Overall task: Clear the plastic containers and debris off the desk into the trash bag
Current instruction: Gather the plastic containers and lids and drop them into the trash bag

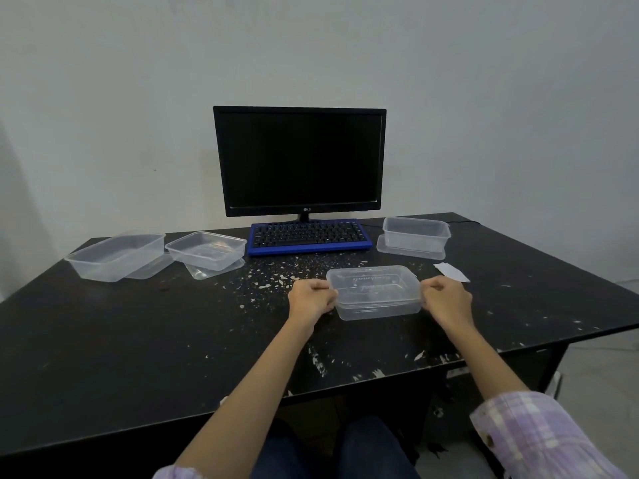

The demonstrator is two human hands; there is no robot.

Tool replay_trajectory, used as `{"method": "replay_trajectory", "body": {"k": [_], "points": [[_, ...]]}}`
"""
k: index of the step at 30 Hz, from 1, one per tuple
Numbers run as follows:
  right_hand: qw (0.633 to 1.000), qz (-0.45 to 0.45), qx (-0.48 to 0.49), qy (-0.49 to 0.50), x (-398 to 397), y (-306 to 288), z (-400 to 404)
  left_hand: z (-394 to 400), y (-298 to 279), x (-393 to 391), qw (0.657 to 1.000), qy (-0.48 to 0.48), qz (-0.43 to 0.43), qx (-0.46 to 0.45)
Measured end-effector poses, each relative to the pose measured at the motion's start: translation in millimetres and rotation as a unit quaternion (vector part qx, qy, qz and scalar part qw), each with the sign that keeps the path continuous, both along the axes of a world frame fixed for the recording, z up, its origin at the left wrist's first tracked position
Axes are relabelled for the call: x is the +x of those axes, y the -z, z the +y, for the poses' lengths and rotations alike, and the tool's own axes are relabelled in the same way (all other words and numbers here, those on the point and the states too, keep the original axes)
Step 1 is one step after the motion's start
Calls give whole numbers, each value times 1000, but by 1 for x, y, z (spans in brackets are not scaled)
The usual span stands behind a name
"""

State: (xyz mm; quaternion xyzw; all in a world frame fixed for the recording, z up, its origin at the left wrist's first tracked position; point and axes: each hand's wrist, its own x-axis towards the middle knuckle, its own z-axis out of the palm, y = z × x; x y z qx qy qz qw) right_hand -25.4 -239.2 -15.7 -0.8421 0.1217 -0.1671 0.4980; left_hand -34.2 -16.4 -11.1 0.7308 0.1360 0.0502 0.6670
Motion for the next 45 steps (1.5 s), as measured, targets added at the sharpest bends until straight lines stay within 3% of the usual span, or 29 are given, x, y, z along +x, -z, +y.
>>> {"method": "replay_trajectory", "body": {"k": [6,14,28,38,45], "points": [[1000,4,12,-18,7,6,-6,-5,-4,0,1000,22,6,14],[983,64,-118,-124,16,2,-7,-9,-3,0,989,79,-9,126],[973,87,-171,-127,22,-2,-7,-9,-12,5,969,93,21,229],[966,66,-223,-117,17,8,-3,-16,0,-1,922,120,-26,368],[961,69,-240,-121,17,4,-3,-13,-3,-1,935,126,-28,329]]}}
